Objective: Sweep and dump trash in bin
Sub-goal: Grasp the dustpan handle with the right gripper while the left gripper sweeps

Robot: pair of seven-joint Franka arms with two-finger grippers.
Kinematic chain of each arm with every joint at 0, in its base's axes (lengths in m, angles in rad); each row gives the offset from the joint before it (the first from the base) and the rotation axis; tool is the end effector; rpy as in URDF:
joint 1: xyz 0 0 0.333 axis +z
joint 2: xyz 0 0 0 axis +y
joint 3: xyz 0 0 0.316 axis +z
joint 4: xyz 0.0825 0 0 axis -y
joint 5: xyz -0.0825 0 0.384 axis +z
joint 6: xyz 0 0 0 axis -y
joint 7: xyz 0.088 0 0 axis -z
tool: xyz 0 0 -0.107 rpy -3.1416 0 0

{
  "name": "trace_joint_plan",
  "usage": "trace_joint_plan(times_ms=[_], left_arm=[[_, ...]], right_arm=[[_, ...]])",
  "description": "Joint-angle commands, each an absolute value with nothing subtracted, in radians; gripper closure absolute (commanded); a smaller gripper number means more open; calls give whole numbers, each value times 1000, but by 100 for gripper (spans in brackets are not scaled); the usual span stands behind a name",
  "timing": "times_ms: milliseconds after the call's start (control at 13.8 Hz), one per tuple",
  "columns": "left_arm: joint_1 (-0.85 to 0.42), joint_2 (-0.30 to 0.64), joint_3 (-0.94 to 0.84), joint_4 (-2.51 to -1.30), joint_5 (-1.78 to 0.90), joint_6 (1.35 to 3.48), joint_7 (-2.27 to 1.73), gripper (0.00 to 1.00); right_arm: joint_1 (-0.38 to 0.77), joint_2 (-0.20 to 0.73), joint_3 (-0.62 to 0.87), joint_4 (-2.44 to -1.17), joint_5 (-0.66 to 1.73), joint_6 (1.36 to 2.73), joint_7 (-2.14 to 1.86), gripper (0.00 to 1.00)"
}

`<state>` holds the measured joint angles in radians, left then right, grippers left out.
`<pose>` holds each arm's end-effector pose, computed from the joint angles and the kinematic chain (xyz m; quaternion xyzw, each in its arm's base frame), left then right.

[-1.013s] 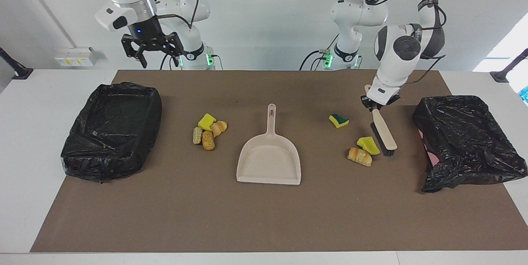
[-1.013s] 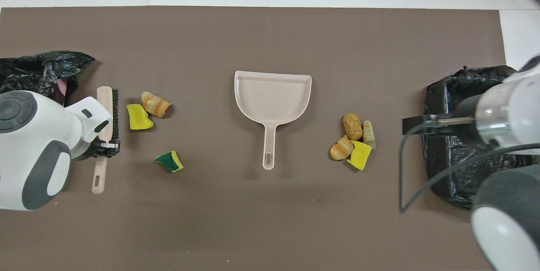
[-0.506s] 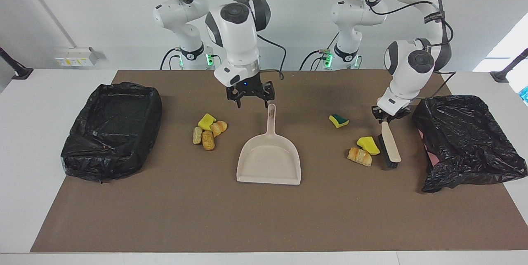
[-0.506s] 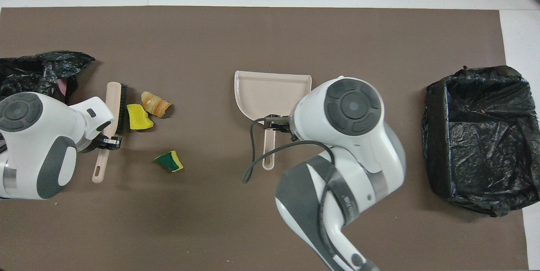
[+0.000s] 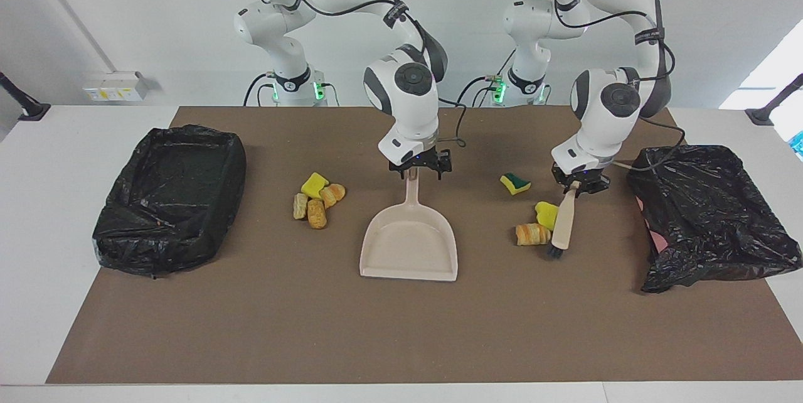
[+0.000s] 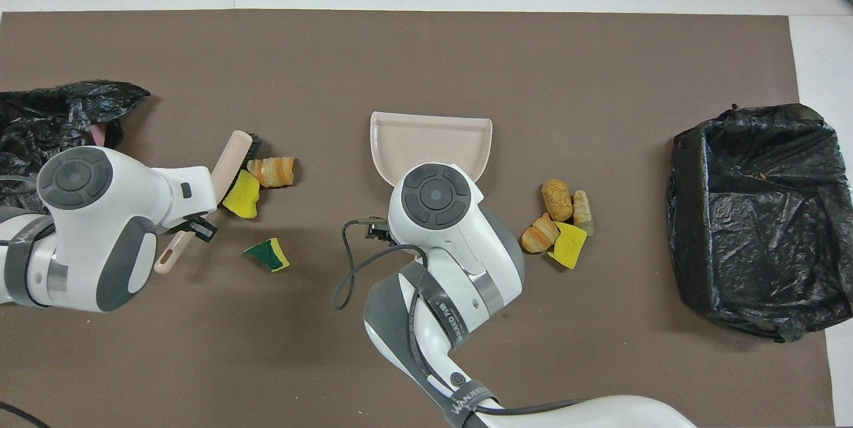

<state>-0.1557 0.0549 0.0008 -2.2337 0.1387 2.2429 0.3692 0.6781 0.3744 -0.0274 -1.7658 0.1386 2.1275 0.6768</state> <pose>0.5207 -0.0773 0.3429 -0.9518 0.3012 0.0284 0.0505 0.5103 0.3980 0.3517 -0.9973 0.0491 0.0378 0.0384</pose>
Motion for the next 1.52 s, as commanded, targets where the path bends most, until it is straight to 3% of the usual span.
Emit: trace_joint_plan(times_ms=[0,289,434,506,579,940,1447], left_arm=[[-213,57,12,-2230,155,2247,438,100],[-284,48,11,-2230,155,2192,597,100],[-328,38,11,-2230,155,2146,600,100],[-348,37,9,-2230,153,2126,598,100],[-366,31,9,-2230,153,2109,598,100],[-426,8,9,-2237,155,2051,739,100],[-321,-32,15,-2178,167,1995,756,100]], right_arm=[[647,365,-23,-1786,160,2145,669,0],[635,362,-23,-1798,160,2148,669,1],[634,362,-23,-1798,161,2146,667,35],[634,362,-23,-1798,161,2141,667,72],[634,362,-23,-1796,161,2132,669,100],[585,350,-29,-1773,141,2120,442,100],[419,164,-32,-1792,85,1884,-337,100]])
